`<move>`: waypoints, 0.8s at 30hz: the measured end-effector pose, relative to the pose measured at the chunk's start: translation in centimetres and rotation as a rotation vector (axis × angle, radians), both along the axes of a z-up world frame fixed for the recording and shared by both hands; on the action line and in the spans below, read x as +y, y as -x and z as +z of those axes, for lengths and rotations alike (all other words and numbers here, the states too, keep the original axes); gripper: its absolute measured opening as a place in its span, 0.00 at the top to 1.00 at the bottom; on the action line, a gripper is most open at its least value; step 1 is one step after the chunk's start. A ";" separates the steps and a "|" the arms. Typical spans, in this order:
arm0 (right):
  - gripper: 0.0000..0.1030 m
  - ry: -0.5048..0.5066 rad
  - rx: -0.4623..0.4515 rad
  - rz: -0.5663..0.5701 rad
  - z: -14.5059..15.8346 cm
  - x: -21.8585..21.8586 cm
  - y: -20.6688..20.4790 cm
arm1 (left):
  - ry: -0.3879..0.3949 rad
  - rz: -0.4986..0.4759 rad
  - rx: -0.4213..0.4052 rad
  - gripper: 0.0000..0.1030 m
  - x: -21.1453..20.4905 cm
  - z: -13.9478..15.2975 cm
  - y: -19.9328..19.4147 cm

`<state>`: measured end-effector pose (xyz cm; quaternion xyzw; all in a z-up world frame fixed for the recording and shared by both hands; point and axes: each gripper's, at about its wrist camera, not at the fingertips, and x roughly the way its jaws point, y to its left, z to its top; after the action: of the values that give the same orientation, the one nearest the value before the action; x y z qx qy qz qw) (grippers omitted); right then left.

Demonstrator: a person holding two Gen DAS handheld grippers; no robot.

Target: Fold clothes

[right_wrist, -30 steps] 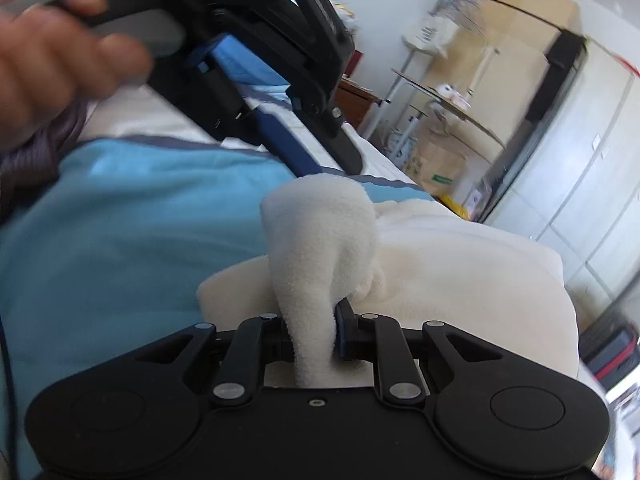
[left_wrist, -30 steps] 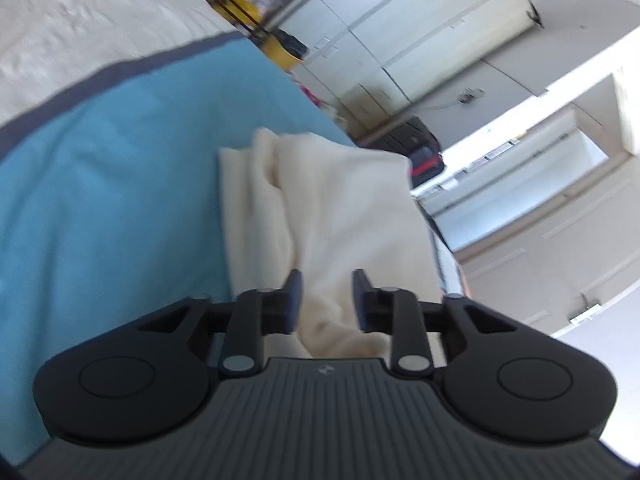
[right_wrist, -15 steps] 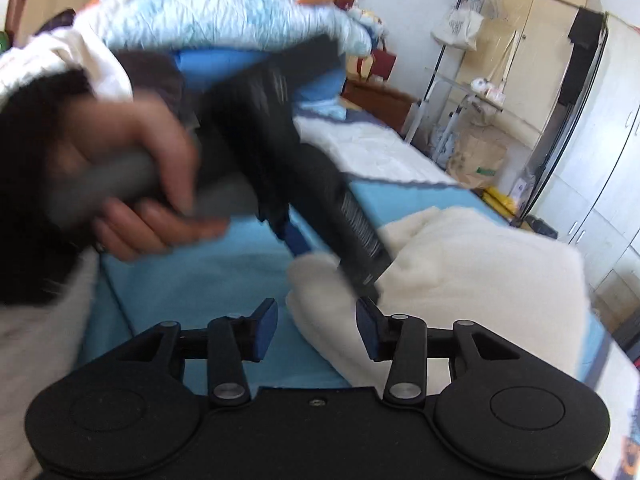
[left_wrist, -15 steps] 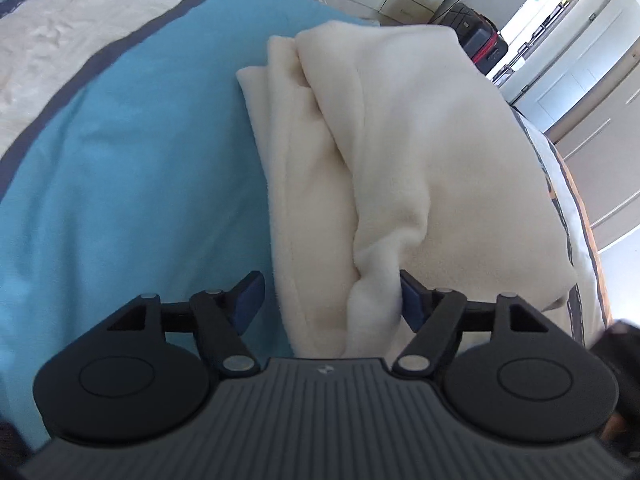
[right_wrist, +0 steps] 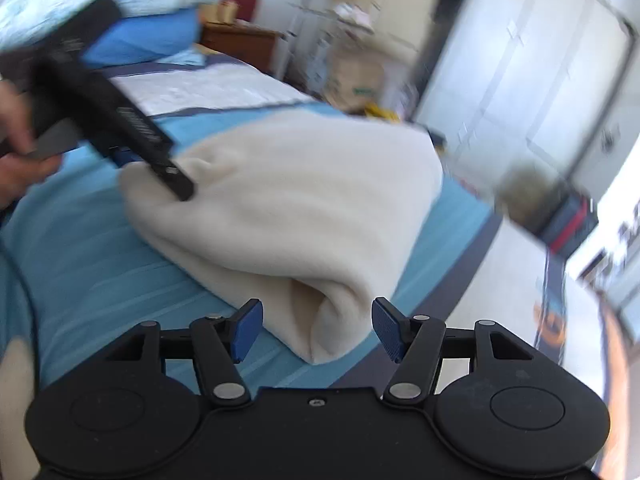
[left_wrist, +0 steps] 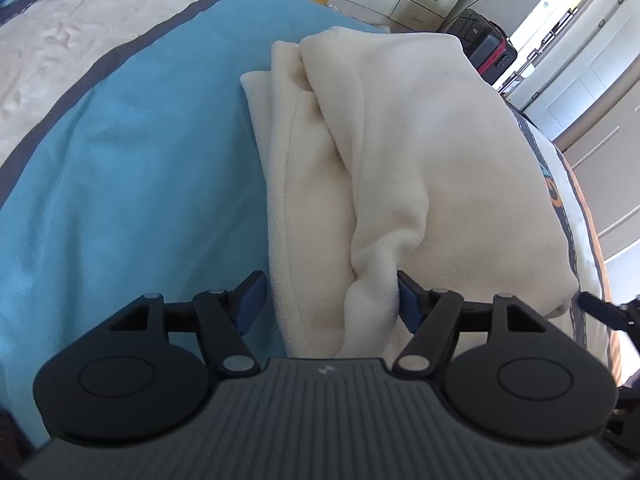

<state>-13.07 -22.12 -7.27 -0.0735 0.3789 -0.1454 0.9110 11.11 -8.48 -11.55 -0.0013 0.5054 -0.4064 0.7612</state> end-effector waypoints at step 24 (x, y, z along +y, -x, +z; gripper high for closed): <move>0.81 -0.344 -0.203 -0.345 -6.7 -7.1 0.3 | -0.067 -0.040 -0.063 0.19 -0.7 -0.2 1.5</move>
<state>-13.35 -29.23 -14.02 0.1630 0.3118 -0.2388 0.9051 9.61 -9.19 -11.70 0.0472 0.4946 -0.4041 0.7680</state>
